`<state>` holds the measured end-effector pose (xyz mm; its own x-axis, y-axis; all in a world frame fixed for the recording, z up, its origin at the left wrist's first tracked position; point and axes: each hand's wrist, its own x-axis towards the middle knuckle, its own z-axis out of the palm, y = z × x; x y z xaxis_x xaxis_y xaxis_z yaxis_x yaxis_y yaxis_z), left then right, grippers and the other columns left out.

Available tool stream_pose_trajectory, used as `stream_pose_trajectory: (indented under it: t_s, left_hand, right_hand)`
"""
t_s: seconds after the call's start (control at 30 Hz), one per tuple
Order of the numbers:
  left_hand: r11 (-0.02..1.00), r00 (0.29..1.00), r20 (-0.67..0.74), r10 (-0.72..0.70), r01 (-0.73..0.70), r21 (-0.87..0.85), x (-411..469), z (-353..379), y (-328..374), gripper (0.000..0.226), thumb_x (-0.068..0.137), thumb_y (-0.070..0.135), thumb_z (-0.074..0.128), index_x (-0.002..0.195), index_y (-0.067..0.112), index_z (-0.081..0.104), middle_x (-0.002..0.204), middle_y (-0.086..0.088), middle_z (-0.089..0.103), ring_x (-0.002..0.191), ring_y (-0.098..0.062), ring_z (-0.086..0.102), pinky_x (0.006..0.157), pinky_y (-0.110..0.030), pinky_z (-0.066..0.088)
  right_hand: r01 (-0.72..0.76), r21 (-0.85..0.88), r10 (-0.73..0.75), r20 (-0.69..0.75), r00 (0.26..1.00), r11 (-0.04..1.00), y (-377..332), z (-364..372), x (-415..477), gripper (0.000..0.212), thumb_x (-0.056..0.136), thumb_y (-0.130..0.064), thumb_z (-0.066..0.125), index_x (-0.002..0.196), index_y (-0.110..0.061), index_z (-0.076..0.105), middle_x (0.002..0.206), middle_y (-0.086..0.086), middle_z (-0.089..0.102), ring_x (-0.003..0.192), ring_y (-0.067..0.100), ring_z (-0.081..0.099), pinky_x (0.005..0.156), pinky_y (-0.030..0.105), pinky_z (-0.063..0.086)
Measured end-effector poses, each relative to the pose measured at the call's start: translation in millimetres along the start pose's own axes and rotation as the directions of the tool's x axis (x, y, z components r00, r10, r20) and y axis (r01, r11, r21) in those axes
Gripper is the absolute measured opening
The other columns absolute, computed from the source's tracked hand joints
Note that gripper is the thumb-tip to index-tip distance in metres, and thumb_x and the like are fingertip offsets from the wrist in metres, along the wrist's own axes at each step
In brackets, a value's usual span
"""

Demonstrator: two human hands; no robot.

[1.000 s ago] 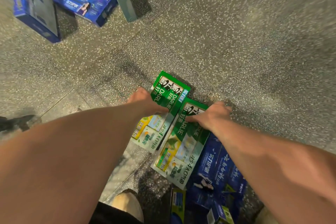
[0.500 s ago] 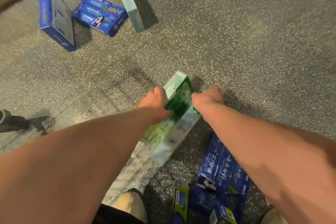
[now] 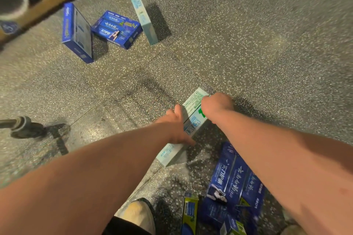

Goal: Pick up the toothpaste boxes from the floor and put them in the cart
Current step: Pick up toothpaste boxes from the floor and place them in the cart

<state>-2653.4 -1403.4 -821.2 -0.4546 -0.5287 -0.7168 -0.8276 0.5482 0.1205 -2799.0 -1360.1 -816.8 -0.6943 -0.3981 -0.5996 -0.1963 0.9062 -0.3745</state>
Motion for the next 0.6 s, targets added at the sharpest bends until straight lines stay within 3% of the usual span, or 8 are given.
stream_pose_trajectory:
  t_s: [0.07, 0.13, 0.2, 0.23, 0.33, 0.47, 0.6]
  left_hand:
    - [0.996, 0.999, 0.002, -0.038, 0.038, -0.084, 2, 1, 4, 0.137, 0.066, 0.049, 0.091, 0.158, 0.026, -0.008, 0.13, -0.01, 0.041, 0.088, -0.019, 0.058, 0.067, -0.03, 0.058]
    - [0.999, 1.0, -0.012, -0.025, 0.025, -0.044, 3, 0, 4, 0.138, 0.066, 0.047, 0.091, 0.157, 0.027, -0.01, 0.135, -0.009, 0.039, 0.094, -0.022, 0.059, 0.072, -0.035, 0.059]
    - [0.991, 0.998, -0.033, 0.044, -0.039, 0.128, 3, -1, 1, 0.139, 0.062, 0.054, 0.091, 0.156, 0.025, -0.007, 0.136, -0.006, 0.039, 0.103, -0.027, 0.058, 0.08, -0.043, 0.059]
    - [0.974, 0.995, -0.036, 0.09, -0.08, 0.213, 3, -1, -1, 0.137, 0.062, 0.056, 0.09, 0.155, 0.023, -0.004, 0.135, -0.005, 0.04, 0.105, -0.027, 0.057, 0.082, -0.043, 0.059]
    - [0.933, 0.983, -0.028, 0.182, -0.163, 0.319, 2, -2, -4, 0.127, 0.062, 0.055, 0.087, 0.155, 0.018, 0.009, 0.132, -0.005, 0.041, 0.104, -0.022, 0.053, 0.084, -0.039, 0.059]
    - [0.939, 0.979, -0.044, 0.2, -0.179, 0.293, 0, -3, -9, 0.12, 0.064, 0.057, 0.084, 0.154, 0.014, 0.017, 0.126, -0.003, 0.038, 0.107, -0.018, 0.047, 0.086, -0.036, 0.057]
    - [0.948, 0.981, -0.077, 0.179, -0.151, 0.279, -3, -3, -19, 0.1, 0.067, 0.062, 0.075, 0.142, 0.015, 0.028, 0.112, -0.002, 0.035, 0.101, -0.016, 0.041, 0.084, -0.03, 0.056]
  right_hand:
    - [0.245, -0.257, -0.253, 0.002, 0.967, 0.935, 4, -3, -9, 0.061, 0.09, -0.025, 0.051, 0.146, -0.008, 0.036, 0.143, 0.016, 0.039, 0.12, 0.032, 0.05, 0.09, 0.043, 0.053]
    - [0.511, -0.443, -0.522, 0.107, 0.846, 0.737, 5, -9, -20, 0.085, 0.079, -0.019, 0.061, 0.155, -0.021, 0.022, 0.161, 0.006, 0.018, 0.146, 0.035, 0.017, 0.116, 0.054, 0.026]
    - [0.685, -0.496, -0.633, 0.304, 0.712, 0.534, 5, -9, -23, 0.102, 0.075, -0.016, 0.067, 0.158, -0.031, 0.009, 0.166, -0.003, -0.001, 0.151, 0.032, -0.011, 0.119, 0.061, -0.001]
    - [0.726, -0.503, -0.631, 0.384, 0.674, 0.469, 5, -7, -24, 0.106, 0.077, -0.019, 0.068, 0.159, -0.032, 0.003, 0.167, -0.005, -0.007, 0.15, 0.031, -0.019, 0.118, 0.063, -0.007]
    - [0.741, -0.542, -0.573, 0.484, 0.661, 0.397, 6, 6, -23, 0.105, 0.083, -0.016, 0.063, 0.158, -0.026, -0.01, 0.167, -0.002, -0.009, 0.149, 0.029, -0.023, 0.115, 0.064, -0.013]
    - [0.736, -0.522, -0.493, 0.547, 0.676, 0.43, 7, 18, -21, 0.11, 0.085, -0.006, 0.058, 0.152, -0.024, -0.028, 0.167, 0.007, -0.007, 0.151, 0.028, -0.018, 0.115, 0.063, -0.015]
    - [0.749, -0.566, -0.523, 0.546, 0.654, 0.346, 14, 20, -13, 0.113, 0.085, -0.003, 0.064, 0.153, -0.02, -0.025, 0.166, 0.006, 0.004, 0.152, 0.028, 0.0, 0.119, 0.06, -0.005]
